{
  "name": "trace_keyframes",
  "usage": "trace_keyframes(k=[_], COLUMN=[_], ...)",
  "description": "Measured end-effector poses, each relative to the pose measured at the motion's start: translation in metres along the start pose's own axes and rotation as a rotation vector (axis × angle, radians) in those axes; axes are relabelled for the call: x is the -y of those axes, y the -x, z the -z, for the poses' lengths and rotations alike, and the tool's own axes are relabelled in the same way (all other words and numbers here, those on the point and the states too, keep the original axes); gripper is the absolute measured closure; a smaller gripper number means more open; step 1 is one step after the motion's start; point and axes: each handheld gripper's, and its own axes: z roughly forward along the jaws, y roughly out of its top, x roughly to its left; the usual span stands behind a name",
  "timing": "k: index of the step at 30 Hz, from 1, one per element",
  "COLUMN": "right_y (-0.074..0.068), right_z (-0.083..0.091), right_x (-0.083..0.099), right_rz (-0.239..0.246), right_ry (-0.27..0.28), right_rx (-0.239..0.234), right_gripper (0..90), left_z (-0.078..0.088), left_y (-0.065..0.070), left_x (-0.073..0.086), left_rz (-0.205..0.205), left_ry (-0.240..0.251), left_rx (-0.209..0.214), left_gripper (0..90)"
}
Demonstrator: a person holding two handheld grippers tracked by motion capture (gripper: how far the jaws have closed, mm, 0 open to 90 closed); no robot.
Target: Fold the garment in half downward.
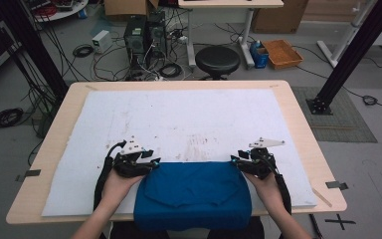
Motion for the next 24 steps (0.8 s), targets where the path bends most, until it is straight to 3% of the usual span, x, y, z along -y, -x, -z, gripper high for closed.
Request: trace_keyframes(k=[2,3,6,8,11,13,16,18,19,20,21,22,24], right_y=[0.001,0.003,0.008,0.01,0.01,0.011,0.011,0.01,0.01,0.01,0.01,0.01,0.01], right_z=[-0.002,-0.004,-0.004,-0.001,0.006,0.006,-0.004,-0.006,-0.007,-0.007,-0.007,-0.007,-0.007], right_x=[0.002,0.006,0.008,0.009,0.005,0.003,0.008,0.009,0.01,0.011,0.011,0.011,0.01], right_rz=[0.011,0.036,0.022,0.018,-0.01,-0.032,-0.042,-0.037,-0.032,-0.025,-0.025,-0.016,-0.008], right_ry=[-0.02,-0.044,-0.054,-0.051,0.01,0.017,-0.063,-0.081,-0.084,-0.087,-0.087,-0.087,-0.085], right_rx=[0.011,0.04,0.03,0.03,0.02,0.009,-0.034,-0.046,-0.055,-0.087,-0.087,-0.092,-0.096], right_gripper=[62.2,63.3,62.8,61.1,58.9,58.7,60.9,64.4,67.0,77.8,77.8,82.2,83.1], left_z=[-0.005,-0.007,-0.007,-0.005,-0.001,-0.001,-0.004,-0.004,-0.004,-0.004,-0.005,-0.005,-0.004], left_y=[-0.001,-0.002,-0.004,-0.005,-0.007,-0.009,-0.008,-0.007,-0.006,-0.006,-0.006,-0.005,-0.004], left_x=[0.004,0.006,0.011,0.012,0.011,0.011,0.014,0.017,0.017,0.018,0.018,0.018,0.017], left_rz=[0.007,0.005,0.022,0.039,0.059,0.068,0.082,0.09,0.087,0.086,0.09,0.087,0.062], left_ry=[-0.049,-0.064,-0.082,-0.08,-0.037,-0.054,-0.088,-0.097,-0.089,-0.089,-0.089,-0.086,-0.083], left_rx=[-0.013,-0.017,-0.027,-0.028,-0.033,-0.024,-0.005,0.013,0.016,0.03,0.045,0.041,0.049], left_gripper=[56.3,56.9,57.1,57.2,57.1,56.9,57.0,58.8,61.7,72.0,72.0,79.5,82.9])
